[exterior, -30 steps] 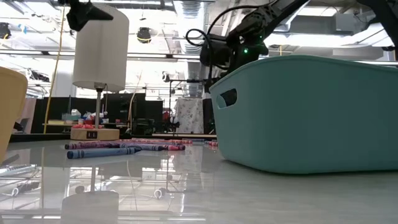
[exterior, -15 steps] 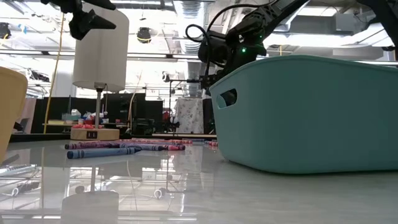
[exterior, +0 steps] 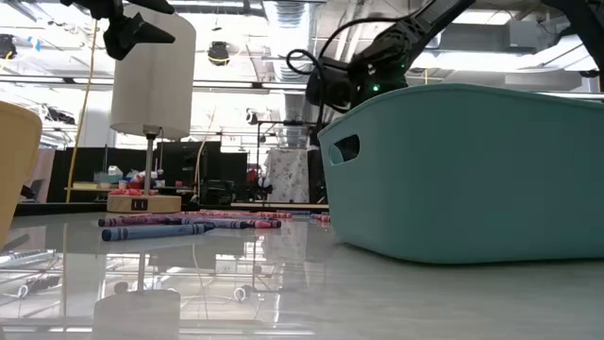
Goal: Sort crayons
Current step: Put the red crayon into the yellow bin
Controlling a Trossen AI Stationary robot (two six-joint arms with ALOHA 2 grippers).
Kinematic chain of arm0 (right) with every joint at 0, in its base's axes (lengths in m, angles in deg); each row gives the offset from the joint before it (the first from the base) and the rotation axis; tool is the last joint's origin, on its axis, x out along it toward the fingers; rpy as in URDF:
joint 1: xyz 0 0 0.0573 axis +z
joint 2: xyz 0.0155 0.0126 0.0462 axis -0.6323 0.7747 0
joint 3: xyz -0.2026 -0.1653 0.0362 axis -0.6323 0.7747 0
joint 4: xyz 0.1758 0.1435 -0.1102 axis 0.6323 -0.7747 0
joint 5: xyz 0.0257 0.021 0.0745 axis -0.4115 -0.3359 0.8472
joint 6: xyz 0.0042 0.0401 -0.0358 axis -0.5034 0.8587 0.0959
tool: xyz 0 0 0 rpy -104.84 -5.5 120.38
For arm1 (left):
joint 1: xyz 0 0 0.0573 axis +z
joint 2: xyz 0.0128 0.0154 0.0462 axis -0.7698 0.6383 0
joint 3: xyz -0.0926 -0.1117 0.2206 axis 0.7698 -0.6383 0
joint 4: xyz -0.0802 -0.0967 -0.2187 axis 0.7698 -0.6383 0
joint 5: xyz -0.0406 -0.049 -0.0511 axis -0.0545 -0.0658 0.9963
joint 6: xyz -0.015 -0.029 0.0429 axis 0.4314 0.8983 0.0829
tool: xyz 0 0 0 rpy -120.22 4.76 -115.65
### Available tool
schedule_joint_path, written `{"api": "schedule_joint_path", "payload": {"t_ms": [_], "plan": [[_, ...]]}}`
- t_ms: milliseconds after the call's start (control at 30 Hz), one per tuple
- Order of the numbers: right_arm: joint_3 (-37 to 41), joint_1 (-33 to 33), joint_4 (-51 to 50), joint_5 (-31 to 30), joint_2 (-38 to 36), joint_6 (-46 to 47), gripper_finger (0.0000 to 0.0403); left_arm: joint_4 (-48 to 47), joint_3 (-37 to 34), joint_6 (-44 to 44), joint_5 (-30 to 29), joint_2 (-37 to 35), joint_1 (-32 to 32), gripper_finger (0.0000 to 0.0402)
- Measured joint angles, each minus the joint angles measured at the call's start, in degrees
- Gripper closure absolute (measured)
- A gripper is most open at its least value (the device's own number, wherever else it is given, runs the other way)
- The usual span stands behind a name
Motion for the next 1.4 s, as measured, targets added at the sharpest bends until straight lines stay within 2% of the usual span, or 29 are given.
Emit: {"api": "schedule_joint_path", "payload": {"t_ms": [400,733,900,1167,1400], "plan": [[2.98,-0.11,3.69,-0.04,0.00,0.91,0.0239,0.00,0.00,0.06,0.02,0.00,0.00,0.0168],[3.95,-0.04,3.00,0.08,0.02,2.21,0.0244,0.02,0.00,0.39,0.02,0.00,0.00,0.0168],[3.95,-0.04,1.97,0.08,0.00,3.25,0.0283,0.02,0.00,1.08,0.04,0.00,0.00,0.0168],[3.90,-0.05,0.41,0.01,-0.07,6.73,0.0388,0.02,0.00,1.32,0.04,0.00,0.00,0.0168],[3.58,0.51,0.50,-0.10,-0.26,8.23,0.0397,0.02,0.00,1.51,0.04,0.00,0.00,0.0168]]}}
